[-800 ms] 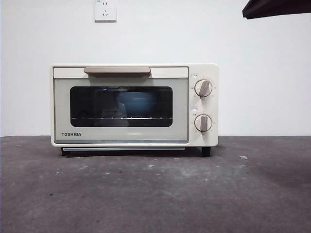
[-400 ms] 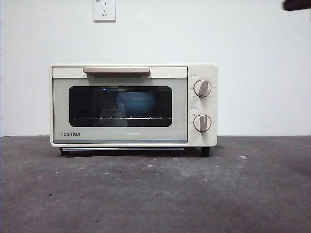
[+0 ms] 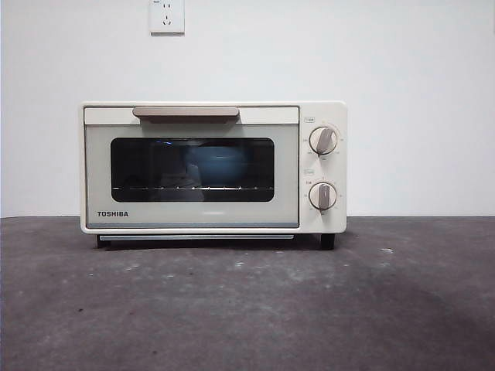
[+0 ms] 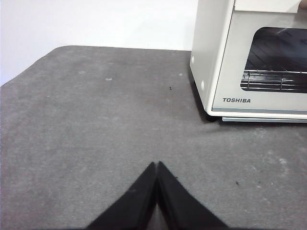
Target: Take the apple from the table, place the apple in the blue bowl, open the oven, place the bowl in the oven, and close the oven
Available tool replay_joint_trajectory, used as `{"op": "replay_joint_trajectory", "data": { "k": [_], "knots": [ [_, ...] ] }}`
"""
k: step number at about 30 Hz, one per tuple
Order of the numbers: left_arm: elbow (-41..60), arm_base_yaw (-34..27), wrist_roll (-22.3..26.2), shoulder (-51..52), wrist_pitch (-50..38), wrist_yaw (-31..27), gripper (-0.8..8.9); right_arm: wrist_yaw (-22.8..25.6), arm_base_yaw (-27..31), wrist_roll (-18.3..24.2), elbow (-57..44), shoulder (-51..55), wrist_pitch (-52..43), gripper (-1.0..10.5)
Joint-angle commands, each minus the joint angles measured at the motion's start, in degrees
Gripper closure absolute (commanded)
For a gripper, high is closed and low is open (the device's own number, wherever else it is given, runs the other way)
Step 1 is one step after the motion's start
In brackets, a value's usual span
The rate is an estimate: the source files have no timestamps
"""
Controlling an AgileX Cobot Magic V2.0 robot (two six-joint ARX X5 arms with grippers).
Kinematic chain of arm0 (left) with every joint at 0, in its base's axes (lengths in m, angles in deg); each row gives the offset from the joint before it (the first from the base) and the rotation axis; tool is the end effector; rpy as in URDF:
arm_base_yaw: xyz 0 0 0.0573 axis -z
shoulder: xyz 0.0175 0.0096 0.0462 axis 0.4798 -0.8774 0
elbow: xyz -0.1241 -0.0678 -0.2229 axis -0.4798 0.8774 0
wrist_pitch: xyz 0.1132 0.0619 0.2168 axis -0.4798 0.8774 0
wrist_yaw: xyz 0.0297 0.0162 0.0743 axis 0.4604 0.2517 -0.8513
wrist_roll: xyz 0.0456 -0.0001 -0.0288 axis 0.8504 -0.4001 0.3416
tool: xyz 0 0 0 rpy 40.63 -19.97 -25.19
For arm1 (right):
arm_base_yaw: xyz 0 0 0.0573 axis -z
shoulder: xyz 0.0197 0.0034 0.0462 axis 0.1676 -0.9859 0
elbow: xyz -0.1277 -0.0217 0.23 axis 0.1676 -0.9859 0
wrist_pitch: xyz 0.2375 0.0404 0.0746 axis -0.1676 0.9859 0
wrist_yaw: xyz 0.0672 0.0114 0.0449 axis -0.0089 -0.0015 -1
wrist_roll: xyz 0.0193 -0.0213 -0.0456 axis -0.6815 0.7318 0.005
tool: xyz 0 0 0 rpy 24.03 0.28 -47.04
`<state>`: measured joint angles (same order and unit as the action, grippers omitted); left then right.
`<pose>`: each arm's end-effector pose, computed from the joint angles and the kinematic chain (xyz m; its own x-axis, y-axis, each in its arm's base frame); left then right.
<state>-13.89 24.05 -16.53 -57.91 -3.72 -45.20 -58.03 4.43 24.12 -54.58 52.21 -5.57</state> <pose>0.0949 0.0056 0.1566 0.9886 0.0068 -0.1502 -0.0111 0.9996 -0.0277 0.0988 0.0097 0.2112 0.9923 0.1142 0.0469 -0.1146 0.9934 0.0049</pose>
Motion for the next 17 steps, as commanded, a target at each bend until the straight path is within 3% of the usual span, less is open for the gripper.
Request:
{"op": "replay_joint_trajectory", "data": {
  "k": [1, 5, 17],
  "knots": [
    [1.38, -0.09, -0.15, 0.11, 0.15, -0.15, 8.06, -0.15, 0.55, 0.57, -3.34, 2.62, -1.57, 9.4],
    [1.38, -0.09, -0.15, 0.11, 0.15, -0.17, 8.06, -0.15, 0.63, 0.35, -8.33, 6.03, -2.21, 9.4],
    [1.38, -0.09, -0.15, 0.11, 0.15, -0.17, 8.06, 0.07, 0.7, 0.13, -8.85, 8.2, 11.85, 9.4]
  ]
}}
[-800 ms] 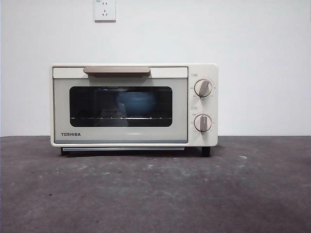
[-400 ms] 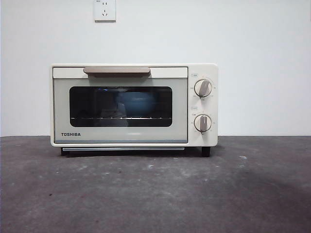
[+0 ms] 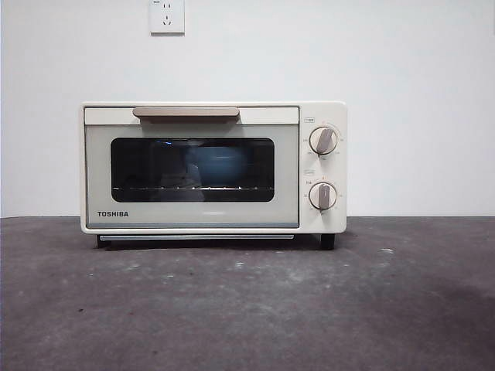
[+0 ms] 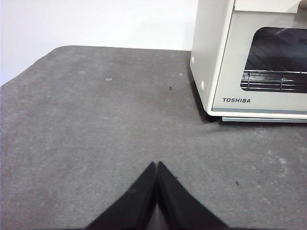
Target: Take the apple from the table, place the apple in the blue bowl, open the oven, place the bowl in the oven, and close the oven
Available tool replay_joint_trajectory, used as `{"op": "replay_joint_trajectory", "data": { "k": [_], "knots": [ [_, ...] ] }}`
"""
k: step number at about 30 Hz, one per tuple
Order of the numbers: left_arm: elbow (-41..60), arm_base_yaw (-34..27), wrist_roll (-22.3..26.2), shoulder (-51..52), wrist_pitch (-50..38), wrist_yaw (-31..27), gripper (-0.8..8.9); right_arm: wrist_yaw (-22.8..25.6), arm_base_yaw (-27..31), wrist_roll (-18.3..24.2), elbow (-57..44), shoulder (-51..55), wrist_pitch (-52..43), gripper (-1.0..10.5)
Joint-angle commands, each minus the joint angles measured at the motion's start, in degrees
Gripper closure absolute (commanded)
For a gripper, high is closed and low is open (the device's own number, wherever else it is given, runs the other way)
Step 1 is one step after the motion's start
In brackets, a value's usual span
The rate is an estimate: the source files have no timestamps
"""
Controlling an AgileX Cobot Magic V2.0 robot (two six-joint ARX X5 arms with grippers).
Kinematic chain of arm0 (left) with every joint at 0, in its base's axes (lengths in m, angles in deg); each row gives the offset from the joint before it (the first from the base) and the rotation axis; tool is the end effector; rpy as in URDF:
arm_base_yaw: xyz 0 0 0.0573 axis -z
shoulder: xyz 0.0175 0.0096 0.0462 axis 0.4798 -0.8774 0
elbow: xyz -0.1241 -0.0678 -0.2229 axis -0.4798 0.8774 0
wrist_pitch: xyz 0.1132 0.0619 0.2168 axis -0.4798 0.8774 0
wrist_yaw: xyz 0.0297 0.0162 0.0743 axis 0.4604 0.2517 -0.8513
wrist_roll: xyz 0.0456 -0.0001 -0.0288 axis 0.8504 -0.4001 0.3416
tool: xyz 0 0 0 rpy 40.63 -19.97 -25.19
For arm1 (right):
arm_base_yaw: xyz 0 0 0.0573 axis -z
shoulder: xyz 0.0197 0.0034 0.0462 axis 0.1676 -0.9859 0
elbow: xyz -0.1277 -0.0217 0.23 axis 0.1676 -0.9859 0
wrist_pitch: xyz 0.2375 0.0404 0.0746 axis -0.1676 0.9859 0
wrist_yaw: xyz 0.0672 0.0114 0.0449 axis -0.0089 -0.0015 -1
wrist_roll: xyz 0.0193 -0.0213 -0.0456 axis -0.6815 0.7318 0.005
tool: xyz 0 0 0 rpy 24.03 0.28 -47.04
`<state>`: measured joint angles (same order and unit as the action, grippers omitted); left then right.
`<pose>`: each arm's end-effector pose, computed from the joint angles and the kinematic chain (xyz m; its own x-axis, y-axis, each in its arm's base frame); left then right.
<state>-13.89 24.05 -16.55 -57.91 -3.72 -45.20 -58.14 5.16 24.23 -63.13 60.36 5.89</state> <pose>0.0949 0.0056 0.1566 0.9886 0.0068 -0.1502 -0.0111 0.9995 -0.0281 0.0954 0.0082 0.1522 0.9819 0.1026 -0.1594 -0.1026 0.9947 0.0081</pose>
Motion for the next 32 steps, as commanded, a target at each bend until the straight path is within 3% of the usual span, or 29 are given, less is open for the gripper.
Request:
{"op": "replay_joint_trajectory", "data": {
  "k": [1, 32],
  "knots": [
    [1.38, -0.09, -0.13, 0.11, 0.13, -0.17, 8.06, 0.17, -0.02, 0.02, -0.28, 0.04, 0.0, 9.4],
    [1.38, -0.09, -0.13, 0.11, 0.15, -0.15, 8.06, 0.15, -0.02, 0.02, -0.28, 0.04, -1.27, 9.4]
  ]
}}
